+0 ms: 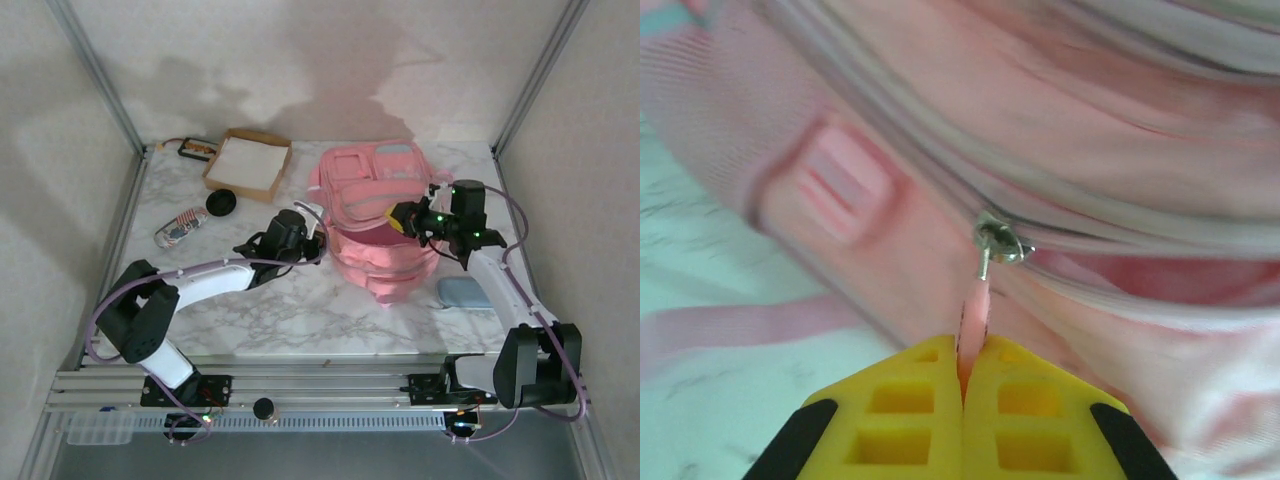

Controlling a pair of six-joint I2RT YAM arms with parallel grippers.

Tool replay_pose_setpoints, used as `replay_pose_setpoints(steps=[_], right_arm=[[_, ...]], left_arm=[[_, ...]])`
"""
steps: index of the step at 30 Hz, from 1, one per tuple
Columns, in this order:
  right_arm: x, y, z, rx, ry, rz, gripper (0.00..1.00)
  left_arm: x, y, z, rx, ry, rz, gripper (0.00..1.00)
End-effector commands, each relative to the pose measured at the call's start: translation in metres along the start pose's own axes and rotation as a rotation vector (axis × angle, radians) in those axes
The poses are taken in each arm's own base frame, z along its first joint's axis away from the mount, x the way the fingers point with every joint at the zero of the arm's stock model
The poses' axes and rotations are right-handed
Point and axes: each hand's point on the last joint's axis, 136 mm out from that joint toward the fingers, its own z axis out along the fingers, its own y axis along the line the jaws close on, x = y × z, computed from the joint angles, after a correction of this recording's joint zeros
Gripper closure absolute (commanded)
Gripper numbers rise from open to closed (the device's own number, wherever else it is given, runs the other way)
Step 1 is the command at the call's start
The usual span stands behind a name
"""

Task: Pack the student bag
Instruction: Unzip the student bag at the center of the table.

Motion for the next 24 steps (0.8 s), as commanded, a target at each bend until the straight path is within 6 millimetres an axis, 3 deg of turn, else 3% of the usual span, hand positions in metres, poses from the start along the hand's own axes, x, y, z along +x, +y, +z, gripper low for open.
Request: replay_pose_setpoints(steps=[1, 7, 12, 18, 19, 21, 24], right_arm=[[0.009, 0.031, -0.016, -0.101, 0.046, -0.115, 1.00], [0.019, 0.038, -0.020, -0.126, 0.090, -0.126, 1.00], [0.015, 0.045, -0.021, -0.139, 0.078, -0.149, 1.00], [0.002, 0.037, -0.008, -0.143, 0.030, -0.150, 1.00], [0.001, 0.035, -0.003, -0.140, 0.032, -0.153, 1.00], [0.002, 0.029, 0.010, -0.131, 0.052, -0.149, 0.99], [0.002, 0.015, 0.019, -0.088, 0.064, -0.149, 0.80]], left_arm=[[0.006, 0.066, -0.002, -0.258, 0.029, -0.075, 1.00], [-0.006, 0.074, 0.016, -0.272, 0.019, -0.058, 1.00], [-0.001, 0.104, 0.043, -0.310, 0.070, -0.131, 1.00], [-0.011, 0.093, 0.040, -0.242, 0.034, -0.164, 1.00], [-0.011, 0.088, 0.037, -0.215, 0.034, -0.169, 0.94], [-0.012, 0.078, 0.029, -0.169, 0.042, -0.180, 0.70], [-0.018, 0.074, 0.004, -0.160, 0.016, -0.223, 0.63]])
